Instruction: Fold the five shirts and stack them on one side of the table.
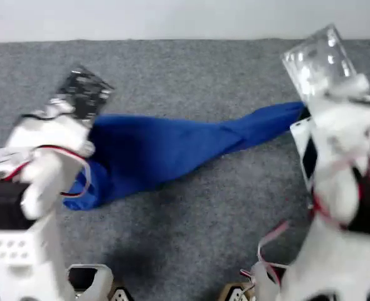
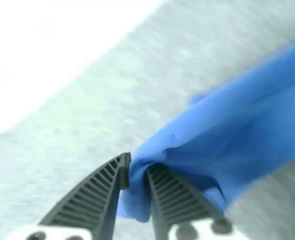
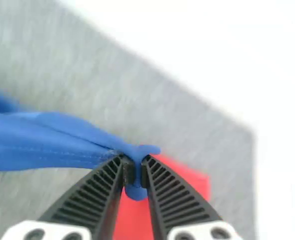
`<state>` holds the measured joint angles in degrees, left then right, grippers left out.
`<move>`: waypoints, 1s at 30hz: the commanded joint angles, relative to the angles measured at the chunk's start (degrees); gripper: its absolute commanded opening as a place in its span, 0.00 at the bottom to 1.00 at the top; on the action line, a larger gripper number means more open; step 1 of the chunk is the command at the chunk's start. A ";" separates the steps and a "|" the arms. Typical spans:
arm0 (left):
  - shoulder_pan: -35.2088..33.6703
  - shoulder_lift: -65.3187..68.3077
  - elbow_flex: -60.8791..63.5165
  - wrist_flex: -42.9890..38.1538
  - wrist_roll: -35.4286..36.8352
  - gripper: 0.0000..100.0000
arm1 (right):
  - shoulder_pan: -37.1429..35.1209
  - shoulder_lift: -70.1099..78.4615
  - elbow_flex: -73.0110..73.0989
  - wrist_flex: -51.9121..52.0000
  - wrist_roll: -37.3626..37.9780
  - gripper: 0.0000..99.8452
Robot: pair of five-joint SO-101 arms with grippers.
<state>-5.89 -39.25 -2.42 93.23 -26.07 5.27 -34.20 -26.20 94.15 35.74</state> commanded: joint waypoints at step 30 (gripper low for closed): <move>-14.42 -4.22 -13.05 -10.29 -13.10 0.02 | 4.00 -13.05 -0.18 -41.01 15.03 0.01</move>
<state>-19.16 -43.21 -15.78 85.93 -38.64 7.38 -50.55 -26.37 56.53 49.98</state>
